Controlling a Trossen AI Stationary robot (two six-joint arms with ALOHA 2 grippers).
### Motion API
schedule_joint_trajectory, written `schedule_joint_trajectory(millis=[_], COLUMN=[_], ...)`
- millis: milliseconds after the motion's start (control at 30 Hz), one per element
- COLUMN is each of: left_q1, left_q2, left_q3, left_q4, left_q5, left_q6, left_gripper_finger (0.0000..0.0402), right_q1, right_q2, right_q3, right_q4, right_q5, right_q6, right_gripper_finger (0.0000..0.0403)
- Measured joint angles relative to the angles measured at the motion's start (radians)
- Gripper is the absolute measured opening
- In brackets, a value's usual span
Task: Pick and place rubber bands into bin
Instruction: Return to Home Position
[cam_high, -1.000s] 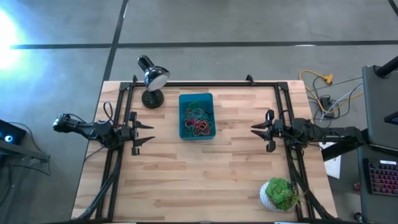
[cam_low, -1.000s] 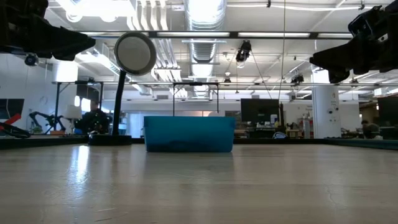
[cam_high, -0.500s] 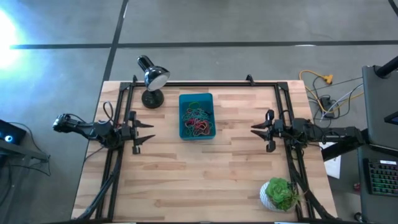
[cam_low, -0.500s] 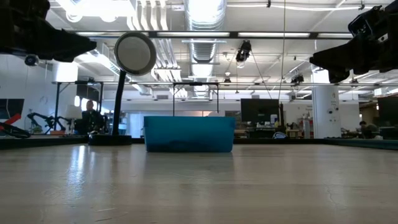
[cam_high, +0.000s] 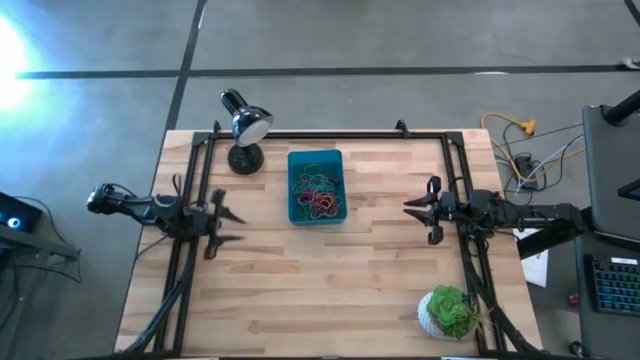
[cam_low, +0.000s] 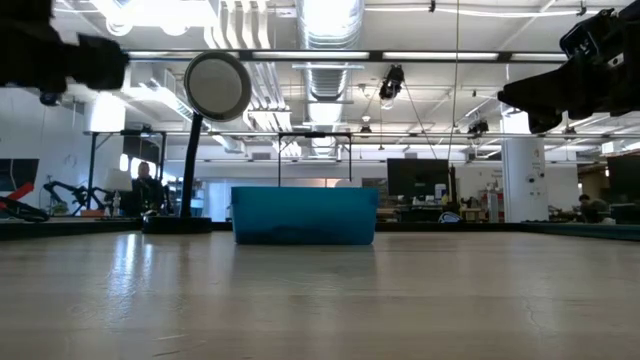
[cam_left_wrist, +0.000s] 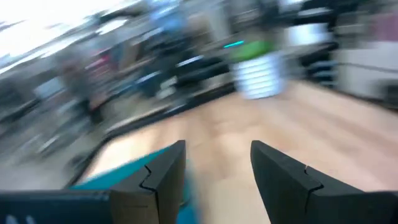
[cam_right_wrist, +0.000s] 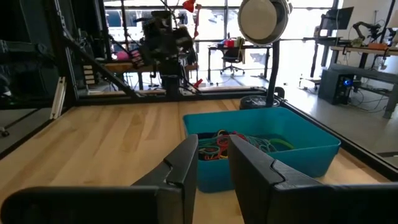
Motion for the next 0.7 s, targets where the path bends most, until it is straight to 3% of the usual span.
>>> schedule_joint_trajectory(millis=[133,333,467,700], left_q1=[0.001,0.056,0.146,0.246], left_q2=[0.002,0.0,0.014,0.001], left_q3=[0.014,-0.021,-0.083,-0.081], left_q4=[0.019,0.074,0.233,0.159], left_q5=[0.249,0.273,0.395,0.428], left_q6=[0.097,0.109,0.105,0.061], left_gripper_finger=[0.0167,0.0167,0.0167,0.0167], right_q1=[0.0,0.0,0.0,0.0], right_q2=[0.0,0.0,0.0,0.0], right_q3=[0.0,0.0,0.0,0.0], right_q4=[0.0,0.001,0.001,0.001], right_q5=[0.0,0.0,0.0,0.0], right_q6=[0.0,0.0,0.0,0.002], right_gripper_finger=[0.0082,0.0082,0.0082,0.0082])
